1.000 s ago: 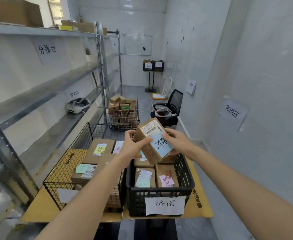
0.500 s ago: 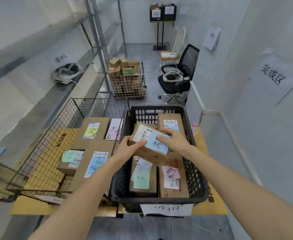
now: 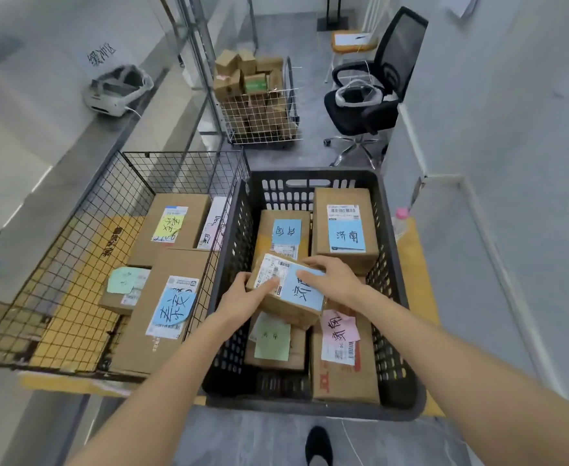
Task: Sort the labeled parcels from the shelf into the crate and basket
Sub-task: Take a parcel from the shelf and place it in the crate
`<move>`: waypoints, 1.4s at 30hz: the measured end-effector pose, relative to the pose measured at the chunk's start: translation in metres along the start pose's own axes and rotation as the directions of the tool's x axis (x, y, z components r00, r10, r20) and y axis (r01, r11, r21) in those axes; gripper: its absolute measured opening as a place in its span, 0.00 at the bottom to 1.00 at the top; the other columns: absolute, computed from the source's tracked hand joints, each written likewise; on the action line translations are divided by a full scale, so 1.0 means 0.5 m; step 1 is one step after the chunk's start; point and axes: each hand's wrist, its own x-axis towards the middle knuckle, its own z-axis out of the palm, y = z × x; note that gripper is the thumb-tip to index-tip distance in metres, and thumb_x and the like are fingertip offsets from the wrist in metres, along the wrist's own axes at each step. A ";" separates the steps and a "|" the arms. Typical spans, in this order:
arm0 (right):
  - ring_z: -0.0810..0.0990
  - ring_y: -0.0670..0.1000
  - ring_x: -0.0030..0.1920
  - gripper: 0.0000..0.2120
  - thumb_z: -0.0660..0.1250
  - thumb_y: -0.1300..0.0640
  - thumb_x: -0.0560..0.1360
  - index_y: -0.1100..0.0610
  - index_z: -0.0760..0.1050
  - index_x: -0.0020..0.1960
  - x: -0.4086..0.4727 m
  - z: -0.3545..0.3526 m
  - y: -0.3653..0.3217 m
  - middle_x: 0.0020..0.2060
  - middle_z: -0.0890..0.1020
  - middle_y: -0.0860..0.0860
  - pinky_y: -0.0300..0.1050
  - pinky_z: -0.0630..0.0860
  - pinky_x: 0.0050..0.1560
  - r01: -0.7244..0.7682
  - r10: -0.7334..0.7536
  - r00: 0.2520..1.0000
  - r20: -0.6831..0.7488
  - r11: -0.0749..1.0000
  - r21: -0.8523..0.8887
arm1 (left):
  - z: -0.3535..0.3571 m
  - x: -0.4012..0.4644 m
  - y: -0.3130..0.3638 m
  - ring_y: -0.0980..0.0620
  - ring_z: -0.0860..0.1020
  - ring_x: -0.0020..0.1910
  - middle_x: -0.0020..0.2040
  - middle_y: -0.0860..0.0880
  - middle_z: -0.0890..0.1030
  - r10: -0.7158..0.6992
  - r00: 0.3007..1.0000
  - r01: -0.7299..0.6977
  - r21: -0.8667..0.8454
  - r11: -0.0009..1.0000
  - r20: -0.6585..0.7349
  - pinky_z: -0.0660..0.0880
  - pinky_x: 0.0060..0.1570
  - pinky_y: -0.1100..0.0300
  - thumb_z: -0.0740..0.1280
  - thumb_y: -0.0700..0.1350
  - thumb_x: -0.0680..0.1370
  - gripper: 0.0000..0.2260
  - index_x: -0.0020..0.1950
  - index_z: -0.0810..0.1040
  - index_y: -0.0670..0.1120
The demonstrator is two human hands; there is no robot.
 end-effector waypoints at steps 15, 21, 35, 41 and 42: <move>0.85 0.41 0.50 0.24 0.76 0.43 0.73 0.48 0.78 0.66 -0.012 -0.026 -0.029 0.53 0.85 0.43 0.40 0.83 0.48 -0.005 -0.001 0.998 0.060 0.995 0.095 | -0.007 0.025 0.053 0.59 0.78 0.55 0.61 0.54 0.80 0.102 0.995 -0.104 -0.131 0.986 -0.019 0.73 0.44 0.65 0.72 0.60 0.76 0.28 0.71 0.70 0.51; 0.81 0.46 0.57 0.24 0.76 0.49 0.74 0.50 0.76 0.68 -0.003 -0.037 -0.087 0.58 0.82 0.46 0.48 0.82 0.56 0.050 -0.044 0.998 -0.043 0.987 0.151 | -0.013 0.045 0.108 0.51 0.85 0.51 0.60 0.48 0.83 0.147 0.986 -0.165 -0.450 0.878 -0.074 0.84 0.40 0.52 0.76 0.52 0.75 0.28 0.71 0.67 0.52; 0.81 0.44 0.59 0.20 0.68 0.55 0.80 0.49 0.74 0.71 0.073 -0.071 -0.104 0.61 0.83 0.43 0.51 0.79 0.62 0.034 -0.033 0.992 -0.119 0.999 0.001 | 0.035 0.143 0.151 0.52 0.82 0.58 0.61 0.53 0.82 0.174 0.984 -0.170 -0.410 0.896 -0.028 0.81 0.44 0.62 0.68 0.45 0.82 0.28 0.77 0.63 0.63; 0.64 0.52 0.73 0.27 0.67 0.45 0.78 0.46 0.67 0.76 0.119 -0.086 -0.090 0.73 0.68 0.48 0.54 0.66 0.71 0.026 -0.134 0.973 -0.188 0.872 -0.489 | 0.042 0.212 0.163 0.52 0.83 0.55 0.58 0.54 0.84 0.187 0.982 -0.178 -0.331 0.927 -0.004 0.83 0.49 0.52 0.67 0.47 0.83 0.24 0.74 0.66 0.67; 0.61 0.52 0.75 0.29 0.67 0.45 0.78 0.47 0.65 0.77 0.125 -0.086 -0.087 0.75 0.65 0.48 0.54 0.63 0.73 0.029 -0.145 0.969 -0.198 0.867 -0.497 | 0.041 0.221 0.164 0.52 0.84 0.55 0.56 0.55 0.85 0.194 0.981 -0.183 -0.308 0.934 0.003 0.82 0.53 0.49 0.67 0.48 0.82 0.23 0.73 0.67 0.68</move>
